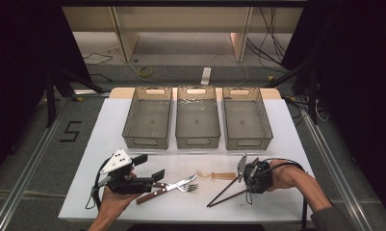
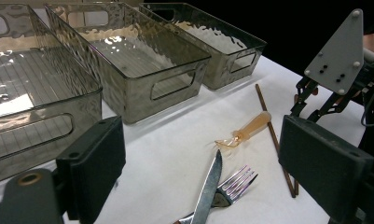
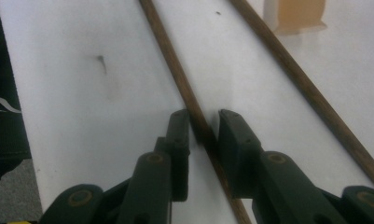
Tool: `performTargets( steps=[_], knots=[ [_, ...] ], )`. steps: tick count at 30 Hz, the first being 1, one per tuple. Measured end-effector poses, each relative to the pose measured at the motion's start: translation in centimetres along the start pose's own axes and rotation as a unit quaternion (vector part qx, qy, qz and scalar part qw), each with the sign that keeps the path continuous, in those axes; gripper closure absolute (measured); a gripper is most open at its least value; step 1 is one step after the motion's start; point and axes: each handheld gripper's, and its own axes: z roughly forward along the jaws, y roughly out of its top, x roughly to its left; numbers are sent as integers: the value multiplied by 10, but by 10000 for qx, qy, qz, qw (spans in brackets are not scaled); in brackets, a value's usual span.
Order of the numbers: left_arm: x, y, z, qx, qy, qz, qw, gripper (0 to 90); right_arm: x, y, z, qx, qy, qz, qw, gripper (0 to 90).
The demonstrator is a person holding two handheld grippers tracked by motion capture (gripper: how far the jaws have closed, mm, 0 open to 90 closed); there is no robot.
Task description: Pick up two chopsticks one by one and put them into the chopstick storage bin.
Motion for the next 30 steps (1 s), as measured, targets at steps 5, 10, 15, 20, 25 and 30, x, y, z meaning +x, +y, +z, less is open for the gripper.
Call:
performTargets(
  steps=[5,10,15,20,25,30],
  knots=[
    [0,0,0,15,0,21,10000,144,0,1,1,-30,-31,-228,9997,773],
    [0,0,0,-1,-6,2,10000,144,2,3,1,80,10,-349,9994,806],
    [-1,0,0,23,2,54,10000,144,4,3,1,57,35,-460,9989,848],
    [-1,0,1,30,9,68,10000,144,5,2,1,6,5,-565,9984,857],
    [0,0,1,27,10,58,10000,144,5,0,-2,-38,-19,-512,9987,860],
    [-1,0,1,32,11,60,10000,144,6,-2,-9,-260,-25,-449,9987,861]
  ],
)
